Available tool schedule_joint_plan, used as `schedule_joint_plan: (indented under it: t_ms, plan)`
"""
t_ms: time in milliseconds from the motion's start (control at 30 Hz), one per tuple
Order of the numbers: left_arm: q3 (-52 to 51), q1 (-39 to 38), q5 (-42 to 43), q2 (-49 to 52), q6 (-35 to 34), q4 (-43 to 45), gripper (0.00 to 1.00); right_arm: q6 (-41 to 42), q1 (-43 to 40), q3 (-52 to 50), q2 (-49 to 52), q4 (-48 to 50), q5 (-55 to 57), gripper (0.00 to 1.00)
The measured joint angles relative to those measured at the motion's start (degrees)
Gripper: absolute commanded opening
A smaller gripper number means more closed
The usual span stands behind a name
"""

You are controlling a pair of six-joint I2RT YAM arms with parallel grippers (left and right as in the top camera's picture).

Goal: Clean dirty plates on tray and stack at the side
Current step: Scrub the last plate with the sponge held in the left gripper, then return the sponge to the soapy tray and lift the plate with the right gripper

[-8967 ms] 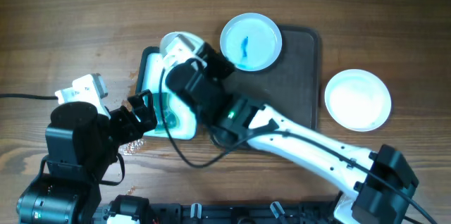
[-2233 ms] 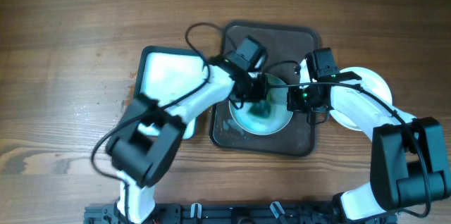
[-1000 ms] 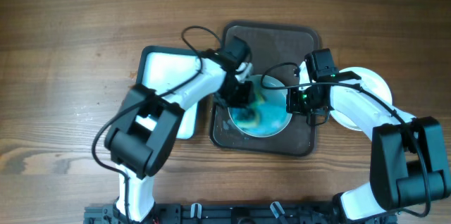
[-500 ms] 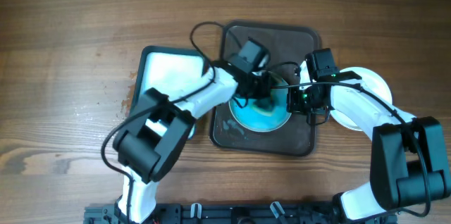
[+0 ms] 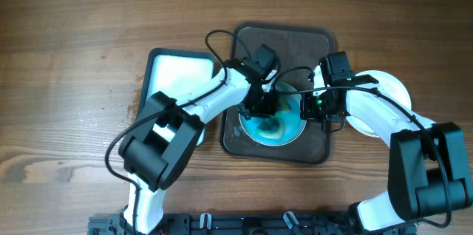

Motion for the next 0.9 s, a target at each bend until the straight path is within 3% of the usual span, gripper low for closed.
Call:
schedule_joint_plan:
  t_ms: [67,200,367,467,567,667,800,833,867,900]
  plan:
    - [-0.5,1.9,-7.9,-1.8,0.4,-2.3,0.04,0.0,0.0,0.0,0.0,0.0,0.0,0.04]
    - [-1.2,3.1,-12.3,-3.0,0.6,-2.2,0.04,0.0,0.3,0.0,0.0,0.2,-0.3,0.04]
    - [-2.4,4.6,-5.3,-7.1,0.7,-2.6,0.04,0.0,0.3,0.0,0.0,0.2,-0.4,0.04]
    - [-2.9,8.4,1.3,-18.3,0.7,-4.5,0.04,0.0,0.3,0.0,0.0,0.2,-0.4,0.04]
    - [-2.7,13.2,2.5,-26.3,0.5,-9.4,0.04,0.0,0.3,0.0,0.0,0.2,-0.4,0.04]
    - [-2.6,21.3,-6.9,-28.9,-2.3,-18.5,0.04,0.0,0.3,0.0,0.0,0.2,-0.4,0.04]
    - [-11.4,26.6,-16.0,-26.8,-5.0,-10.8,0.04,0.0,0.3,0.0,0.0,0.4,-0.4,0.04]
    - [-14.4,27.3,-17.3,-25.8,-5.3,-8.4,0.06,0.0,0.3,0.0,0.0,0.4,-0.4,0.04]
    - [-16.4,27.7,-18.1,-25.0,-5.4,-6.8,0.18,0.0,0.3,0.0,0.0,0.4,-0.4,0.04]
    - [-18.1,28.1,-18.6,-24.5,-5.4,-5.4,0.39,0.0,0.3,0.0,0.0,-0.1,-0.4,0.04]
